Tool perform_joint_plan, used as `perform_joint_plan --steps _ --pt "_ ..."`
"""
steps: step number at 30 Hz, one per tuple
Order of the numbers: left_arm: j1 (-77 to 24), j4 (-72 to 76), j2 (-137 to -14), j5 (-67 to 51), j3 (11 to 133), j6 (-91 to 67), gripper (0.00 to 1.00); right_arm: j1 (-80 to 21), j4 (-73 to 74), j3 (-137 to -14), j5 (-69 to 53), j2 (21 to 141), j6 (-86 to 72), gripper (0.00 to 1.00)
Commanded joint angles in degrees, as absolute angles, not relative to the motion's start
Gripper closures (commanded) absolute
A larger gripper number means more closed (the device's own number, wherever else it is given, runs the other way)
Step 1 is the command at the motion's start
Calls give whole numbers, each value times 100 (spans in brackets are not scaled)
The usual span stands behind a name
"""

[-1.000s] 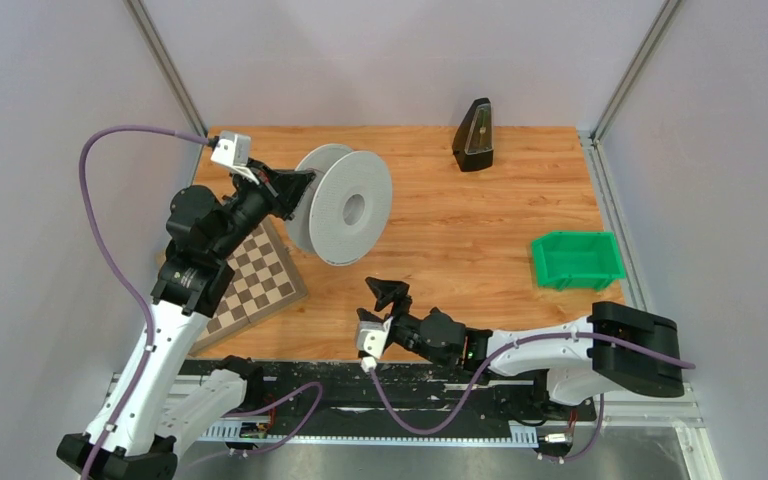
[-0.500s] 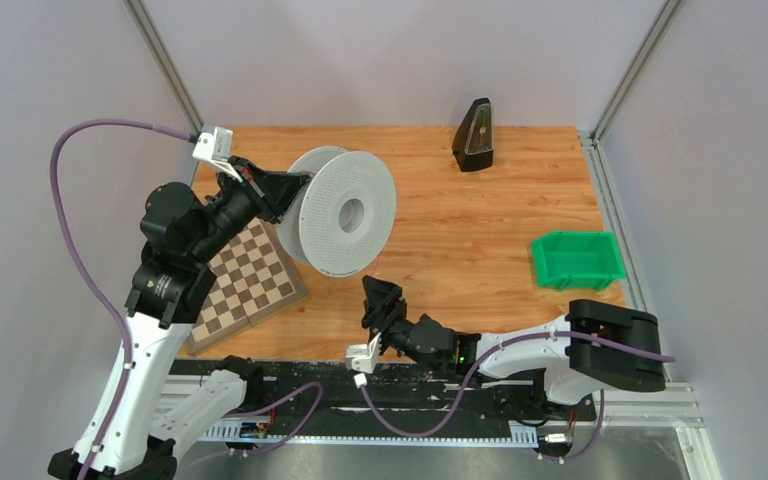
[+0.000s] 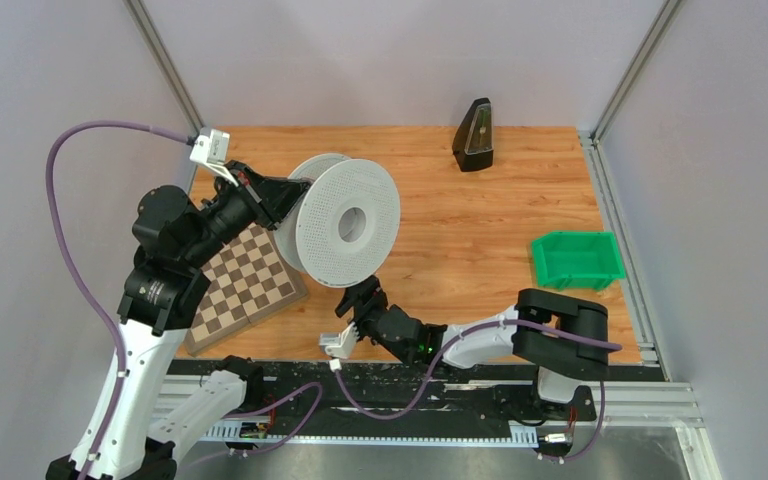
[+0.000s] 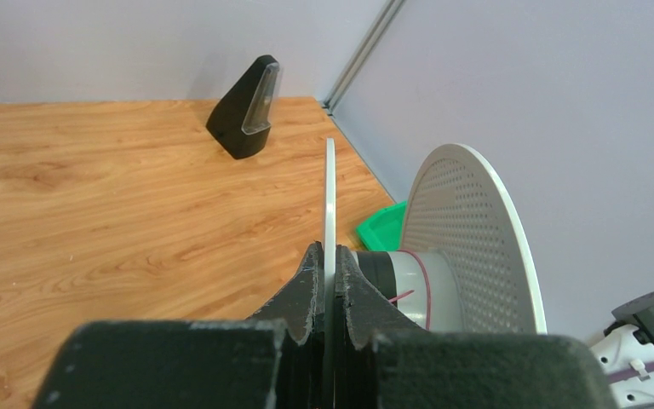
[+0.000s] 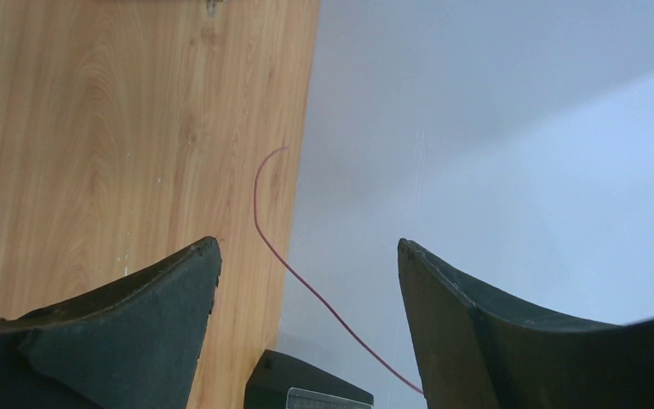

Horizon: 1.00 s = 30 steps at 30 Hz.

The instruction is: Wrap the cables

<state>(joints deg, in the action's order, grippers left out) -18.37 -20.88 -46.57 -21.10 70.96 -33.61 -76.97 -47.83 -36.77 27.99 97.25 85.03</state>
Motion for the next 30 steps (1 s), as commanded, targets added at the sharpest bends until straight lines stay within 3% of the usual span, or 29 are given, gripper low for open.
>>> perform_joint_plan --steps 1,3,6,9,17,30 --pt "-1824 -1786 -4533 -2166 7392 -3590 100 -7621 -4950 -4161 3134 10088 8551 21" --pt "-1828 -1737 -4541 -2187 7358 -3666 100 -7660 -4976 -4295 3160 10193 8524 30" --pt "-1826 -1717 -4584 -2127 7307 -3675 100 -7838 -4930 -4366 2964 10127 8158 74" --pt "-1828 -1738 -4667 -1968 7212 -3492 100 -8070 -4771 -4446 2930 9844 7528 98" --pt "-1840 -1376 -4960 -1818 6528 -2894 100 -8274 -3918 -4502 2599 8317 3977 100" --pt "-2486 -477 -5095 -1468 5438 -3537 100 -8108 -4526 -4796 2008 7712 2327 100"
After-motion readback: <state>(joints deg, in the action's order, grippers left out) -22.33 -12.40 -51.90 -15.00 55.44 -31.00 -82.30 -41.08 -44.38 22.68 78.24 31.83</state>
